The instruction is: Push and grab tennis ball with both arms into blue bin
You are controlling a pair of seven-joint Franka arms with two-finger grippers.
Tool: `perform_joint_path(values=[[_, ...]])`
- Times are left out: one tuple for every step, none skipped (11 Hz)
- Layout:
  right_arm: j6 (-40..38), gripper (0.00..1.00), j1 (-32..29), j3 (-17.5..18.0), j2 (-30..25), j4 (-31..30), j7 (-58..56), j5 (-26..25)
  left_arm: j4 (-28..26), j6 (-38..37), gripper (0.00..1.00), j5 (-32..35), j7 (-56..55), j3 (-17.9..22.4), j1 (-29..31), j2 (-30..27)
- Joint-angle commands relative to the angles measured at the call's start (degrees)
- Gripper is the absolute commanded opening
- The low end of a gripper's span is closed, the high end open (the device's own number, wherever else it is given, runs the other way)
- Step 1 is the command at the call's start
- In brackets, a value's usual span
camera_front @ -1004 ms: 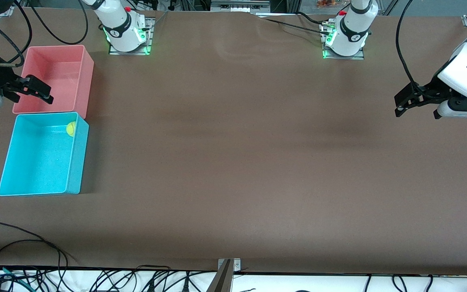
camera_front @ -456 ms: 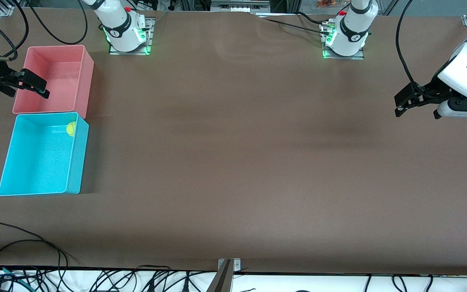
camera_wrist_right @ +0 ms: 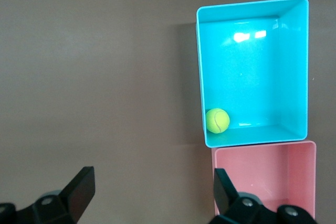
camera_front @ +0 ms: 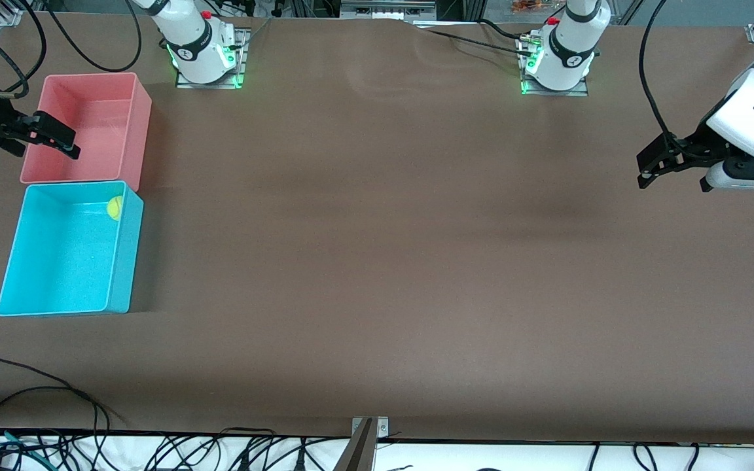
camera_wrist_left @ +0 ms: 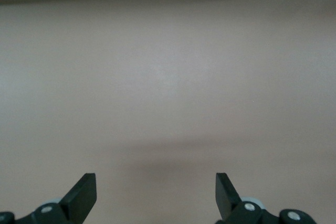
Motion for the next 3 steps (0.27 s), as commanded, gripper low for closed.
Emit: perform_joint_path(values=[[-0.9,1.00,-0.3,0.1,0.4,1.4,-0.5,0.1,0.6,-1.0,1.00,-0.9,0.5,0.2,0.2,-0.2],[-1.1,1.00,-0.3,0.1,0.4,1.4,-0.5,0.2,0.5,-1.0,1.00,-0.9,0.6,0.2,0.2,-0.2],[-0.8,1.00,-0.3,0.1,0.3,1.4,-0.5,0.1,0.5,-1.1,1.00,-0.9,0.6,0.2,0.2,-0.2]])
